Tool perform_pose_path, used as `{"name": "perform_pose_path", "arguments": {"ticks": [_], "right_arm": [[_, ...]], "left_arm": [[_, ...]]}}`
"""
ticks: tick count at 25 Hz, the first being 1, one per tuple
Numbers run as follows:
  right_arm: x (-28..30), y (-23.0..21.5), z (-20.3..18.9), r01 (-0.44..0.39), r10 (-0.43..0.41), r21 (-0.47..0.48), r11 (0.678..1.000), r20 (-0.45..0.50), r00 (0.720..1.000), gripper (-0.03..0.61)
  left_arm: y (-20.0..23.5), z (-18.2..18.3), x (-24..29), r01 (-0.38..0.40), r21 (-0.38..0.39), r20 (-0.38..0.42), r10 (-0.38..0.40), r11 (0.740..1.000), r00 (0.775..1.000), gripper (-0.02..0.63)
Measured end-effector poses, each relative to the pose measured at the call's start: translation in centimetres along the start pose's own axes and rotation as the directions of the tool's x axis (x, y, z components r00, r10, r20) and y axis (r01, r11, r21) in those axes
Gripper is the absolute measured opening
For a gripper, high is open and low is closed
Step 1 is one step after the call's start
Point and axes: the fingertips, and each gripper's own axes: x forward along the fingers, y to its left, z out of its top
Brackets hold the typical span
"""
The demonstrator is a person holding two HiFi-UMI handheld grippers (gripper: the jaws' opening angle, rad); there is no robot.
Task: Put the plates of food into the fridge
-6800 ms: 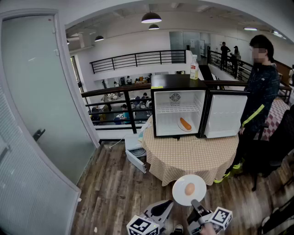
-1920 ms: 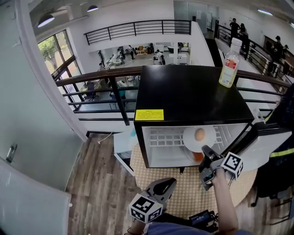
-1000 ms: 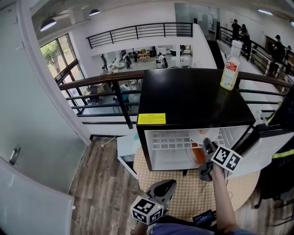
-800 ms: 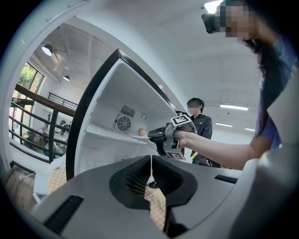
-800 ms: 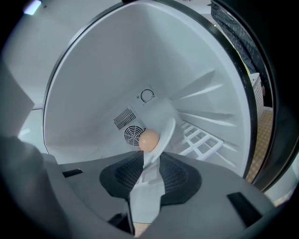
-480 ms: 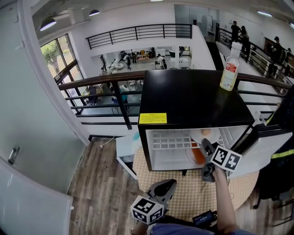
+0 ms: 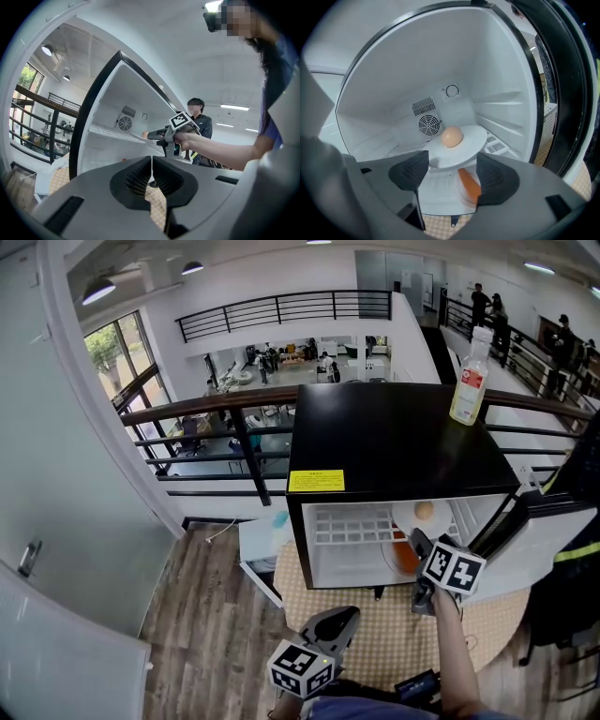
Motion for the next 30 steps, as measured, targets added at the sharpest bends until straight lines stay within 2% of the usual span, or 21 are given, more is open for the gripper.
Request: {"name": "perform_pose_path", "arguments": {"ticks": [6,12,16,19,22,25,27,29,30], "right_arm": [[-0.7,-1.1,-0.8,0.016,-0.017,0.070,0.997,0.008,1.000,0.314],[-2.0,-0.8,-0.6,-0.020,0.017,0.113,0.993,0.025,1.000,0.314],[-4.1,0.0,-1.3,-0.071,0.068,0.134,0.988,0.025,0.997,0.314],[-6.1,1.2,-2.4,-0.113,0.110,0.100,0.989,0.034,0.993,0.313],[-7.5,3.1,-4.2,-0.179,0.178,0.067,0.982,0.008,0.984,0.311],[-9.2,5.3,-6.4,-0.250,0.252,0.077,0.965,-0.005,0.968,0.310],[-10.5,6.3,-8.2,-0.280,0.282,0.098,0.955,-0.004,0.959,0.273],[-11.6,6.4,-10.2,-0.279,0.281,0.122,0.953,-0.001,0.960,0.205],[-12.1,6.3,-11.1,-0.271,0.274,0.126,0.954,-0.007,0.962,0.196]], "left_arm": [[0.6,-0.3,-0.8,-0.016,-0.007,0.000,0.016,1.000,1.000,0.017],[0.5,-0.2,-1.1,-0.009,-0.011,0.004,0.009,1.000,1.000,0.017],[0.0,-0.3,-1.2,0.016,-0.002,-0.004,-0.016,1.000,1.000,0.017],[-0.3,-0.5,-1.3,0.036,0.002,-0.017,-0.036,0.999,0.999,0.017],[-0.5,-0.7,-1.4,0.058,0.007,-0.029,-0.058,0.998,0.998,0.017],[-0.8,-1.0,-1.6,0.082,0.013,-0.045,-0.082,0.997,0.996,0.017],[-1.0,-1.5,-1.9,0.106,0.017,-0.063,-0.105,0.994,0.992,0.017],[-1.4,-2.2,-2.1,0.134,0.018,-0.084,-0.132,0.991,0.988,0.018],[-1.5,-2.6,-2.2,0.147,0.017,-0.095,-0.144,0.989,0.985,0.018]]}}
